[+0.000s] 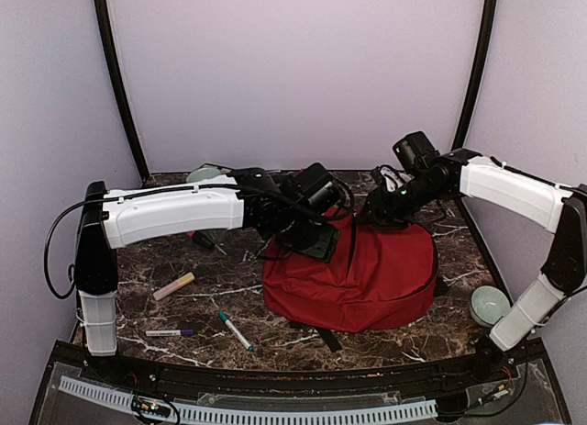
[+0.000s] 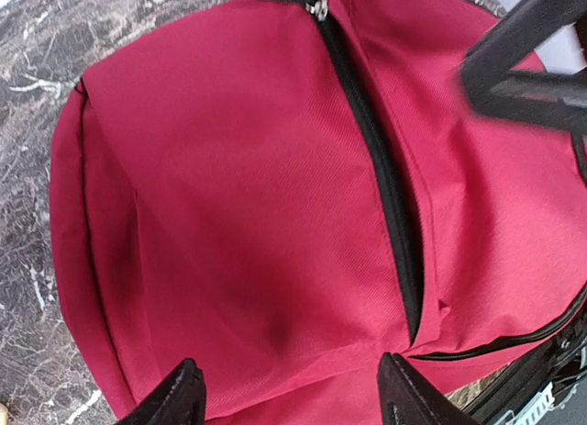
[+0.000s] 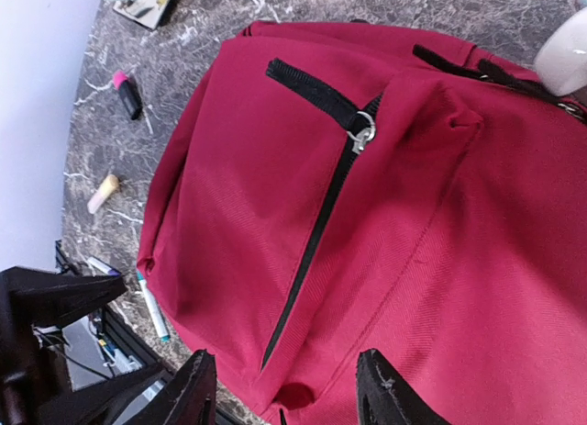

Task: Pack the student bag
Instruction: Adjust the student bag at the center of the board, then unzip the lower front pocket of the student bag.

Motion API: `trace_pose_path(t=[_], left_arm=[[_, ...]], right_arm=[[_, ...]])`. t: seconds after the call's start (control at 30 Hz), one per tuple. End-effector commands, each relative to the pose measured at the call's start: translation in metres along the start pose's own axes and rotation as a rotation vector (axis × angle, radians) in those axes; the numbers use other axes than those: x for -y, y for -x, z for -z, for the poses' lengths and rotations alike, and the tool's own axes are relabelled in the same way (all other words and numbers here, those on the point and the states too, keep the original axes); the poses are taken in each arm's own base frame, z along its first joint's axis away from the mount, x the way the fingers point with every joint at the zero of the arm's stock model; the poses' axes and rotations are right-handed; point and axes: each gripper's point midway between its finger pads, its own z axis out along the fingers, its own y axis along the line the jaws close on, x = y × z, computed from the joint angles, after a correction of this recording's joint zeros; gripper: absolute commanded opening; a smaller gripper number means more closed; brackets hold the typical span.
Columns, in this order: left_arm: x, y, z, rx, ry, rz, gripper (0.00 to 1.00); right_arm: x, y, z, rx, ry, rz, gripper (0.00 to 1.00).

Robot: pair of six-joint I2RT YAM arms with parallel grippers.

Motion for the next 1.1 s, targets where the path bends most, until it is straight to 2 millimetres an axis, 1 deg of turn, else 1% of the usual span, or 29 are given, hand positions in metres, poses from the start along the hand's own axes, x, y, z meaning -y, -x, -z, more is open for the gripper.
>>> trace_pose_path(t=[0.0,0.03,0.1,0.2,0.3,0.4,0.53,0.6,0.7,0.77,0.8,0.9,0.97,1.07], left_arm=[[-0.011,0.010,0.020,0.029,0.053,0.029,0.68],[-0.018,0.007,0.021,0.023,0.087,0.039,0.68],[-0.032,0.000,0.025,0.010,0.147,0.062,0.70],[-0.053,-0.017,0.031,-0.031,0.233,0.094,0.71],[-0.073,-0.036,0.040,-0.068,0.303,0.142,0.71],[-0.089,-0.054,0.049,-0.095,0.344,0.176,0.71],[-0.106,-0.071,0.064,-0.115,0.382,0.206,0.70],[-0.112,-0.078,0.070,-0.125,0.396,0.212,0.70],[-0.119,-0.089,0.075,-0.144,0.406,0.214,0.69],[-0.124,-0.098,0.077,-0.164,0.417,0.226,0.68],[-0.126,-0.103,0.078,-0.172,0.419,0.235,0.67],[-0.132,-0.117,0.082,-0.191,0.414,0.270,0.66],[-0.135,-0.124,0.084,-0.196,0.406,0.294,0.66],[-0.139,-0.134,0.087,-0.203,0.396,0.336,0.65]], right_arm=[[0.004,0.006,-0.012,0.002,-0.113,0.027,0.53],[0.010,0.003,-0.021,-0.023,-0.145,0.035,0.54],[0.016,-0.004,-0.029,-0.052,-0.169,0.046,0.54],[0.021,-0.012,-0.040,-0.087,-0.176,0.054,0.52],[0.029,-0.017,-0.048,-0.100,-0.188,0.064,0.48],[0.041,-0.025,-0.053,-0.126,-0.230,0.079,0.39],[0.058,-0.030,-0.052,-0.131,-0.299,0.094,0.24],[0.063,-0.033,-0.050,-0.128,-0.311,0.101,0.18],[0.070,-0.042,-0.051,-0.137,-0.315,0.100,0.14],[0.072,-0.048,-0.054,-0.144,-0.306,0.097,0.13],[0.077,-0.056,-0.058,-0.162,-0.302,0.091,0.13],[0.078,-0.067,-0.066,-0.173,-0.261,0.077,0.13],[0.078,-0.071,-0.069,-0.175,-0.249,0.070,0.13],[0.078,-0.068,-0.068,-0.165,-0.252,0.072,0.13]])
